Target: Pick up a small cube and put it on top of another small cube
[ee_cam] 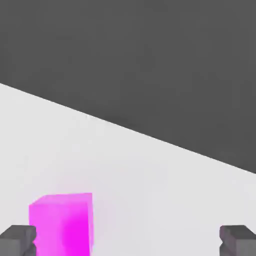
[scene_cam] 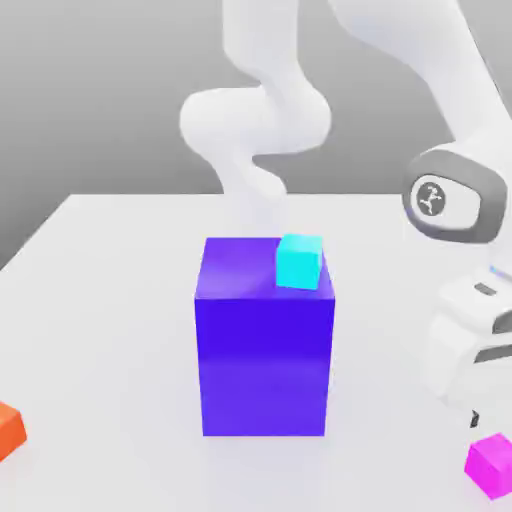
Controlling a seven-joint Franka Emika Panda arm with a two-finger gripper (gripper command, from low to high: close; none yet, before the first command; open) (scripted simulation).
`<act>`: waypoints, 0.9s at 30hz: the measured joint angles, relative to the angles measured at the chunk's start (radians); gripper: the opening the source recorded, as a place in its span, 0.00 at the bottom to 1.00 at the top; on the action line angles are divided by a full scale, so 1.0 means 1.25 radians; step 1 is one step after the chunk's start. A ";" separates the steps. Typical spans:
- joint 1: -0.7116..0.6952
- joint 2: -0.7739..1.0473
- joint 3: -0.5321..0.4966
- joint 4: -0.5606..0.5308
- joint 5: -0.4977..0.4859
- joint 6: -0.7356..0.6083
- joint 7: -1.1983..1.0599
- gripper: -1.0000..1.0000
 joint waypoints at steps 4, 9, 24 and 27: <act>0.049 0.115 -0.046 0.023 -0.049 0.074 0.040 0.50; 0.061 0.141 -0.061 0.030 -0.063 0.094 0.051 0.00; 0.022 -0.161 0.151 -0.189 0.117 0.017 -0.168 0.00; 0.060 -0.249 0.195 -0.269 0.201 0.026 -0.263 0.00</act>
